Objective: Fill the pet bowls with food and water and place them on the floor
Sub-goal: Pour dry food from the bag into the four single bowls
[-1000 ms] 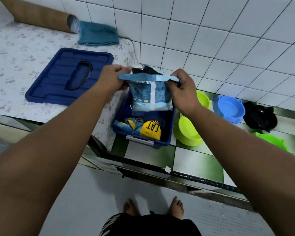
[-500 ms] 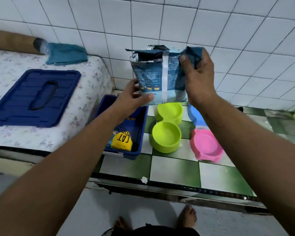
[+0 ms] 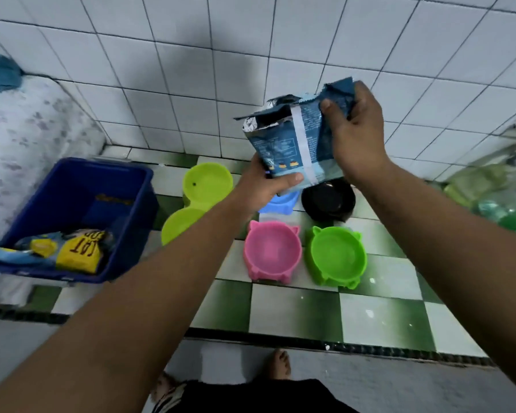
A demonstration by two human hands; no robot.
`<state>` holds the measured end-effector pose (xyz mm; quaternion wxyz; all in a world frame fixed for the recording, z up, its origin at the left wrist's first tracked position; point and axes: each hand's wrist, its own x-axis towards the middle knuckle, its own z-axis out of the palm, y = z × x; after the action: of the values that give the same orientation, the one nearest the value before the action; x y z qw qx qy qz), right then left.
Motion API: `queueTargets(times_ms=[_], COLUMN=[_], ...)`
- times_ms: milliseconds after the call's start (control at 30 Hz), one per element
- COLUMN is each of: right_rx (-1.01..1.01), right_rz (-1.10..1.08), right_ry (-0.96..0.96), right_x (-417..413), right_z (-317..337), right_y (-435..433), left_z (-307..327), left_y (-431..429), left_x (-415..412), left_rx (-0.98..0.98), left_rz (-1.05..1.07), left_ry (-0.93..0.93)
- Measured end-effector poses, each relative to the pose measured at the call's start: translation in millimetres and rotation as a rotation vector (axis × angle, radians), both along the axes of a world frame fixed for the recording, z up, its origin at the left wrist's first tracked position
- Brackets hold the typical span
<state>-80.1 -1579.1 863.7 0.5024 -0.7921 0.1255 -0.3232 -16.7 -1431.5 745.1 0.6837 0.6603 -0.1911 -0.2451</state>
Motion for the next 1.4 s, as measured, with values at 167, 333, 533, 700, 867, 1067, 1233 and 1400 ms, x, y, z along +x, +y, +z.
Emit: queueTargets(times_ms=[167,333,533,700,867,1067,1233,1400], right_rx=[-0.105,-0.220,-0.377,-0.417,-0.458,-0.515,-0.549,-0.564], right_rz=[-0.027,-0.036,0.014,0.061,0.105,0.140,0.168,0.180], right_ry=[0.134,0.235,0.315,0.341,0.356,0.395,0.419,0.436], right_x=[0,6,17,22,27,34,38,42], right_z=[-22,-43,-56,-61,-61,-60,-61,-61], right_y=[-47,-70,-81,-86,-87,-87,-83,-83], left_z=[-30,-50,-59,-55,-45,-50,-46,-46], left_y=[-62,-95,-112,-118,-127,-139,-140,-141], left_x=[-33,-44,-52,-60,-66,-66,-70,-69], left_rx=[-0.053,-0.066,-0.022,-0.062,-0.141,-0.211,-0.224,-0.237], left_rz=[0.097,0.119,0.087,0.029,0.017,0.031,0.053,0.073], left_ry=[0.168,0.317,0.499,0.601,0.657,0.710,0.741,0.749])
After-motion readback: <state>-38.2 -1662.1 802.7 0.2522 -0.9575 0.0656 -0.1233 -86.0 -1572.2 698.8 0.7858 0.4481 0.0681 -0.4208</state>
